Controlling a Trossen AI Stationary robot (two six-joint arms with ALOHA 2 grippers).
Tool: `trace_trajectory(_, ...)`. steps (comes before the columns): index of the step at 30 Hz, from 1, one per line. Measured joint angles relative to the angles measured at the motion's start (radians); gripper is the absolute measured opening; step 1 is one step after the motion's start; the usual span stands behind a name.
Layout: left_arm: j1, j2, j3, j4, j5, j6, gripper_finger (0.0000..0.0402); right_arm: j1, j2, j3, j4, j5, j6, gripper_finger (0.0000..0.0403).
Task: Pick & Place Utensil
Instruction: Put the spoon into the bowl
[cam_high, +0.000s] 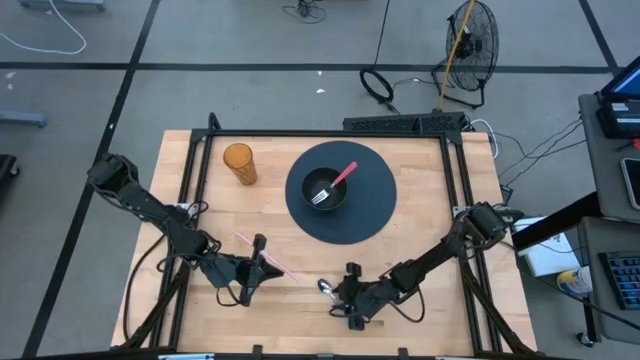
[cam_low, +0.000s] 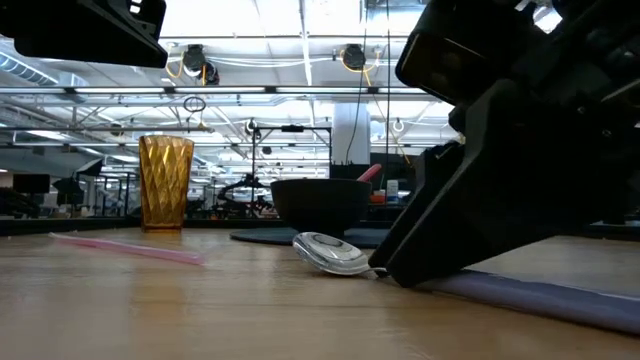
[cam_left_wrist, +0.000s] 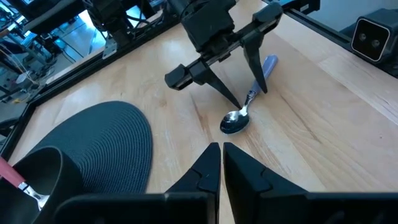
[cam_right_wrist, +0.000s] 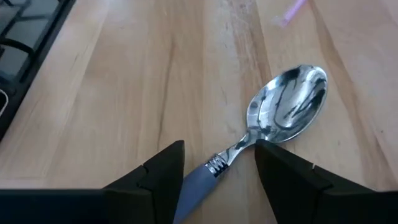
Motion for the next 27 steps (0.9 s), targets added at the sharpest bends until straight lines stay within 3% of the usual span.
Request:
trace_trajectory(9, 0.0, 0.0, 0.0, 0.0, 0.0, 0.001, 0.0026, -0.009, -0.056, -0.001, -0.235, -0.096, -0.02, 0.0141)
trace_trajectory(20, 0.001, 0.0, 0.0, 0.0, 0.0, 0.003, 0.0026, -0.023, -0.198, -0.006, -0.543, -0.109, -0.062, 0.0057)
trace_trajectory(24, 0.002, 0.0, 0.0, 0.0, 0.001, 0.004, 0.0026, -0.037, -0.217, -0.006, -0.621, -0.107, -0.077, 0.005)
trace_trajectory(27, 0.004, 0.0, 0.0, -0.001, 0.001, 0.004, 0.0026, -0.045, -0.219, -0.006, -0.619, -0.109, -0.129, 0.0068)
